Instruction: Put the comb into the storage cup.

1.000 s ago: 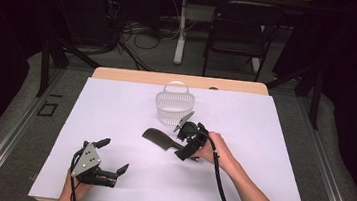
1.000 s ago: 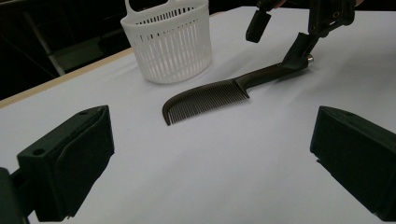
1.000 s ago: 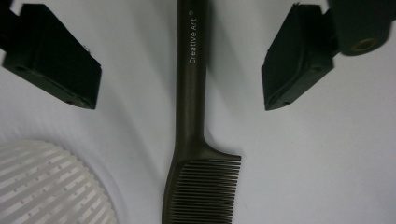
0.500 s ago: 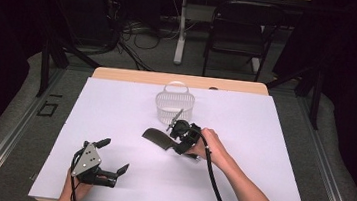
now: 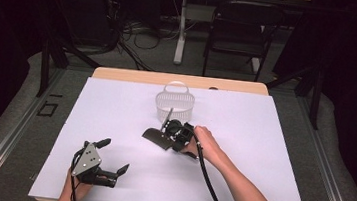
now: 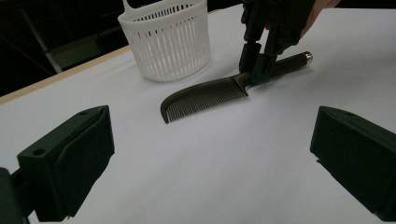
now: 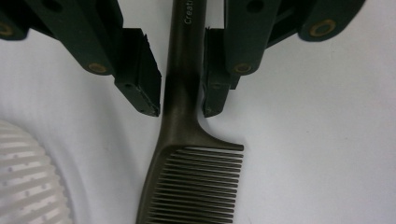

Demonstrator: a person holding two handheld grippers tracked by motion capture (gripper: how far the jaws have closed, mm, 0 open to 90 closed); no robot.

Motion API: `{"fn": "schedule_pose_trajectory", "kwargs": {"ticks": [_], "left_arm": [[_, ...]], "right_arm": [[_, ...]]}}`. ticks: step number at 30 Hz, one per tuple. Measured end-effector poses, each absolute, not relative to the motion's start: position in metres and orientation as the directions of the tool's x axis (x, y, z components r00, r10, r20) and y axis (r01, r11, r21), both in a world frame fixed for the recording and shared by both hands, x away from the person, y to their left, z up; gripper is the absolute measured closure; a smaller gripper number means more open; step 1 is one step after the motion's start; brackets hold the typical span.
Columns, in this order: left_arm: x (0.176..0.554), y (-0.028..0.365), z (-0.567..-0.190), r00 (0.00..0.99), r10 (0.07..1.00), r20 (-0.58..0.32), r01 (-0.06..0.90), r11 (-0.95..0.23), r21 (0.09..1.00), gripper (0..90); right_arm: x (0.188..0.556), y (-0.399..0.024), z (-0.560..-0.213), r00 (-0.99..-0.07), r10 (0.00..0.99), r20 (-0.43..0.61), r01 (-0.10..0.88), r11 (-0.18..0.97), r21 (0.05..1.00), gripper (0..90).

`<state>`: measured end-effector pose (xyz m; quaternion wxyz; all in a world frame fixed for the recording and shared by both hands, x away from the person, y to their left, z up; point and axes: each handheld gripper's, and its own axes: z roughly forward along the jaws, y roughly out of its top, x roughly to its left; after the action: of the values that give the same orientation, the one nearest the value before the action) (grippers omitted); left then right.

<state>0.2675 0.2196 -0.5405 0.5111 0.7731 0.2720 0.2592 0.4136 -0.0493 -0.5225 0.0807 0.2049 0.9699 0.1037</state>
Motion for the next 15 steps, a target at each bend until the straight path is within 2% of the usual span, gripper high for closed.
{"fn": "schedule_pose_trajectory", "kwargs": {"ticks": [7, 11, 15], "left_arm": [[0.2676, 0.2196, -0.5405, 0.720, 0.683, 0.119, 0.158, -0.329, 0.931, 0.0], [0.2674, 0.2199, -0.5403, 0.720, 0.683, 0.119, 0.157, -0.328, 0.932, 0.0], [0.2677, 0.2203, -0.5403, 0.719, 0.685, 0.119, 0.158, -0.327, 0.932, 0.0]], "right_arm": [[0.4188, -0.0463, -0.5282, -0.902, 0.421, -0.097, 0.396, 0.896, 0.202, 72.2], [0.4199, -0.0485, -0.5276, -0.900, 0.428, -0.081, 0.404, 0.890, 0.211, 72.8], [0.4181, -0.0545, -0.5217, -0.896, 0.440, -0.063, 0.411, 0.873, 0.263, 72.8]]}}
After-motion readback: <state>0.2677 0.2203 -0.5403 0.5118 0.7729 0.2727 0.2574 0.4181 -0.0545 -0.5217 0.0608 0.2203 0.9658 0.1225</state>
